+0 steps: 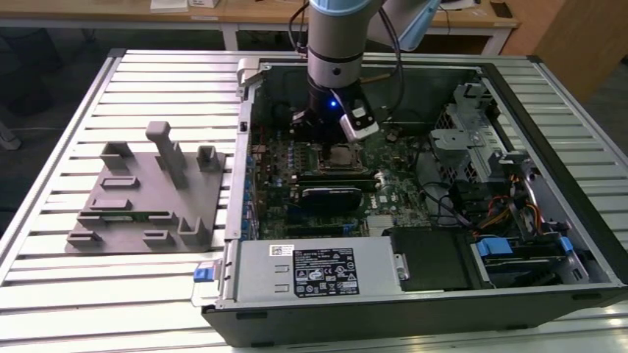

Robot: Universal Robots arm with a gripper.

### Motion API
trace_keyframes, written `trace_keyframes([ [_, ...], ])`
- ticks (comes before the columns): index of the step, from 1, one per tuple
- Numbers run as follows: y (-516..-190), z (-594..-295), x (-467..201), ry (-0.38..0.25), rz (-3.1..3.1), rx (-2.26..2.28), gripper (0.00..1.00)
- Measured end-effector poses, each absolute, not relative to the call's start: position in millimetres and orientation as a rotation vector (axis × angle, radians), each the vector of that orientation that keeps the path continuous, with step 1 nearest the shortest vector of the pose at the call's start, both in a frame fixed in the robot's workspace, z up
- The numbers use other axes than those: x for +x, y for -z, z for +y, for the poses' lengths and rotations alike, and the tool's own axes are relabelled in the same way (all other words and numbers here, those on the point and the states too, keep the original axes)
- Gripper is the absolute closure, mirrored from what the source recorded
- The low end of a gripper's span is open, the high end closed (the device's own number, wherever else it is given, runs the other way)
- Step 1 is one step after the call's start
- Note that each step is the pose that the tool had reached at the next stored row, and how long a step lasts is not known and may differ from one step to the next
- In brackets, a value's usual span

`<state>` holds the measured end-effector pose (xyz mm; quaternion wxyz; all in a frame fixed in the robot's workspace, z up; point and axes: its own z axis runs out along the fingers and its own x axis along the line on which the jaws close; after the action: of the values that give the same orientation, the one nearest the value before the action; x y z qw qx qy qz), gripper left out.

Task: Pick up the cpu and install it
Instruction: 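Close the cpu cover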

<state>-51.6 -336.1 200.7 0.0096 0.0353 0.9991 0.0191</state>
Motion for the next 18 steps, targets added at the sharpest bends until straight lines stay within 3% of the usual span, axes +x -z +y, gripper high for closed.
trace_keyframes([
  [18,-224,-336,-52,-0.06,3.12,0.11,0.89],
])
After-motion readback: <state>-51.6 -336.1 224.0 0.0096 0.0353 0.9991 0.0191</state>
